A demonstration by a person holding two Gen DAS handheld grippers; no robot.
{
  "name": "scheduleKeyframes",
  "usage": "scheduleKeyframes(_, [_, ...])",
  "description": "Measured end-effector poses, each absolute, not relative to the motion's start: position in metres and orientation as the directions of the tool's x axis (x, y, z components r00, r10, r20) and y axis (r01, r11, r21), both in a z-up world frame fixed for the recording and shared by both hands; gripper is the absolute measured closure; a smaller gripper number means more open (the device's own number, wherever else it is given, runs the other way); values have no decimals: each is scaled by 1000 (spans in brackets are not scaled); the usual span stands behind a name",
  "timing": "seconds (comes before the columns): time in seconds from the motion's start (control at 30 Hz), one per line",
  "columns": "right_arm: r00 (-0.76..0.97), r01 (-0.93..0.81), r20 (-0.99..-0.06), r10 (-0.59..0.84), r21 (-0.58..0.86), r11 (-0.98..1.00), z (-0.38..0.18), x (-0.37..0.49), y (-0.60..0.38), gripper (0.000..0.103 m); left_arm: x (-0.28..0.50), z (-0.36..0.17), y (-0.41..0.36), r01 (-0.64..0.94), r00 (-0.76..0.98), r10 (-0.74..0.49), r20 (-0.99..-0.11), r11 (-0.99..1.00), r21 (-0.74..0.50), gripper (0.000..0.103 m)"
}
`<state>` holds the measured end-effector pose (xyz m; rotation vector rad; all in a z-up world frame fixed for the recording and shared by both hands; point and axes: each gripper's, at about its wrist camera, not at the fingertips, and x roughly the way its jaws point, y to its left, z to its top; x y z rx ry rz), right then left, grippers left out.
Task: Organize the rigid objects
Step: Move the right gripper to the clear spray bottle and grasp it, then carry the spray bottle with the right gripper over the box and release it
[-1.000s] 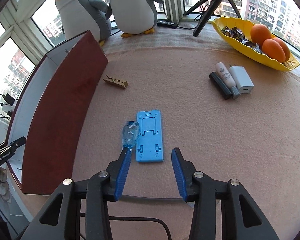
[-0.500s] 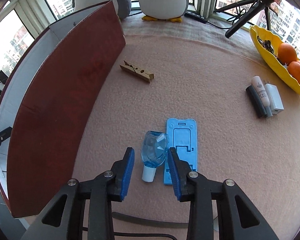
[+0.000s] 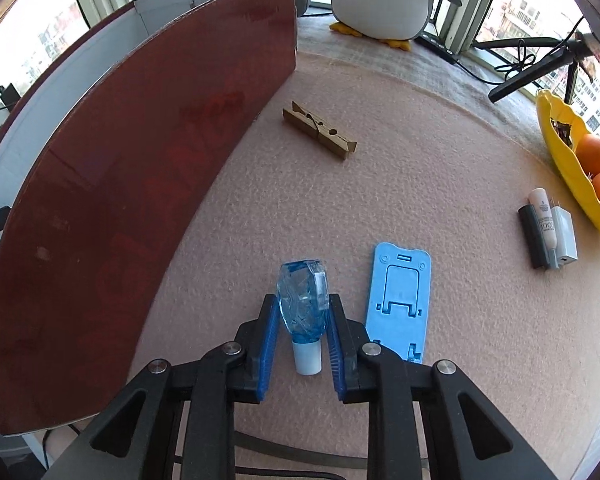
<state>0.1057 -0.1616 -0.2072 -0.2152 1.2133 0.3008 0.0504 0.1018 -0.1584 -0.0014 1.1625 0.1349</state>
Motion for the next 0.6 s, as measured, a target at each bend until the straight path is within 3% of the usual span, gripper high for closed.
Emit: scheduleKeyframes(0.6, [425,-353,-877,223,66,933,-149,97,-166,82,45,-156,106,-186,407,131,-904,981,59,91])
